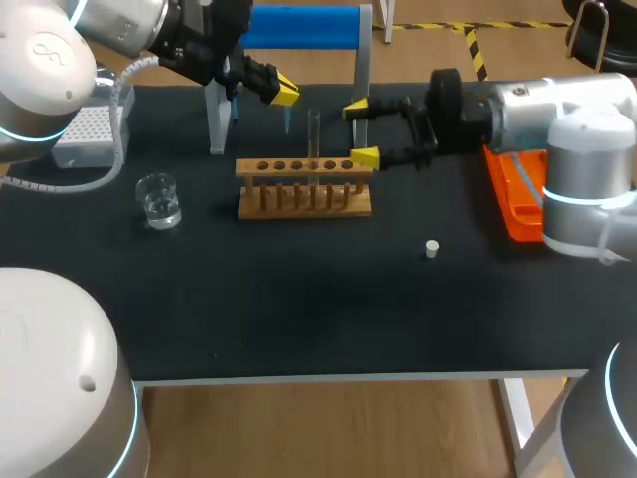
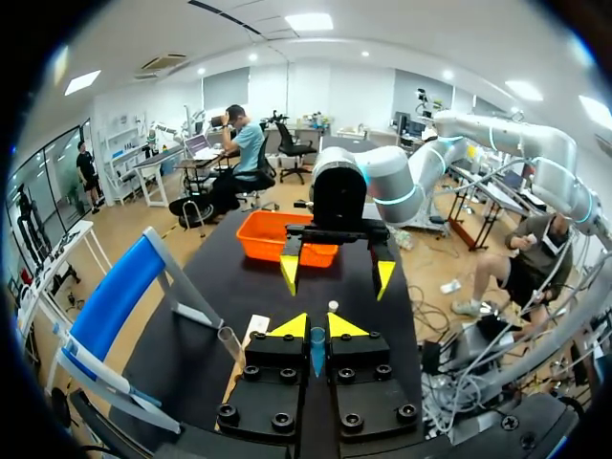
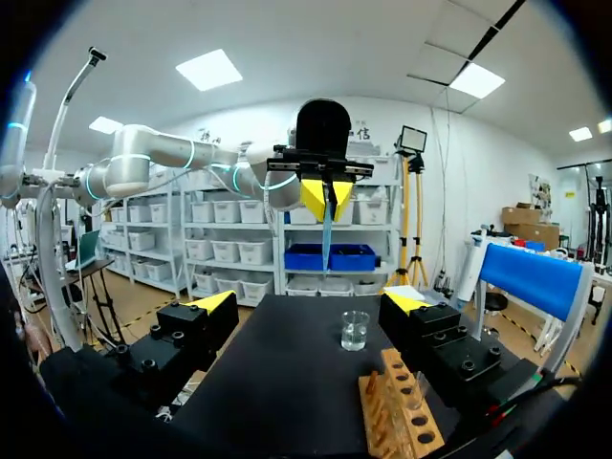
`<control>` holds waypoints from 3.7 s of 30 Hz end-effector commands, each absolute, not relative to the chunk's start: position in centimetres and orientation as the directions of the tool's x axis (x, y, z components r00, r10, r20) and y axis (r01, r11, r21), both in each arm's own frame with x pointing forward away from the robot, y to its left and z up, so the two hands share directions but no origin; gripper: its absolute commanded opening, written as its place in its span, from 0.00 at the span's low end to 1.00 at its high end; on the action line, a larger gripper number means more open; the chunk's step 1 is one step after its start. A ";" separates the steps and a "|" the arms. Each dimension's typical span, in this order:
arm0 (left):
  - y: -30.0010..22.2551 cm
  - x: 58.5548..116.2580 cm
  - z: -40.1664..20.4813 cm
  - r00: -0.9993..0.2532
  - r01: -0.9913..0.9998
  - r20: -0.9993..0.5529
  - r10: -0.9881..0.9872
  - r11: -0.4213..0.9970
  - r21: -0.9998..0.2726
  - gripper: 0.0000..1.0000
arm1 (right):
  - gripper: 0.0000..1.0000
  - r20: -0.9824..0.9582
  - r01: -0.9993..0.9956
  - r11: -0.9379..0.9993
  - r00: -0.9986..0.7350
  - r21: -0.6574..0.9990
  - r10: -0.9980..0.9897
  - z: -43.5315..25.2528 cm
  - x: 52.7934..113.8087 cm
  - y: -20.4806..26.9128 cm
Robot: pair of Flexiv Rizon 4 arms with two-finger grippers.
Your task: Invert the test tube, pick up the pipette, mount the tip to pipette, aspirate from beaker and dispense into the tube, eject the tip, return the pipette, and cap with the stopper.
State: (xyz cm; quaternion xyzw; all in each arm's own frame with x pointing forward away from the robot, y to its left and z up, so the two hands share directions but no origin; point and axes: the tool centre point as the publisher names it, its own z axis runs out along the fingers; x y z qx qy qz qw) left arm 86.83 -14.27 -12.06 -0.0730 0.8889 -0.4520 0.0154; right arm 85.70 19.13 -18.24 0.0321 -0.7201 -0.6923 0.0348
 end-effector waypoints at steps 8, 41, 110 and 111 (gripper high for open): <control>-14.2 86.8 -12.0 -0.989 -0.117 0.040 -0.144 0.584 -0.803 0.00 | 0.88 -0.012 -0.017 0.029 -0.987 0.999 -0.160 -17.0 86.1 22.8; -14.2 86.8 -12.0 -0.989 -0.117 0.040 -0.144 0.584 -0.803 0.00 | 0.48 0.024 0.020 0.028 -0.990 0.999 -0.136 -15.7 85.7 26.9; -14.2 86.8 -12.0 -0.989 -0.117 0.040 -0.144 0.584 -0.803 0.00 | 0.16 0.036 0.037 -0.007 -0.988 0.999 -0.149 -15.4 86.2 29.0; -14.2 86.8 -12.0 -0.989 -0.117 0.040 -0.144 0.584 -0.803 0.00 | 0.10 0.035 0.036 -0.008 -0.988 0.999 -0.149 -15.4 86.2 29.0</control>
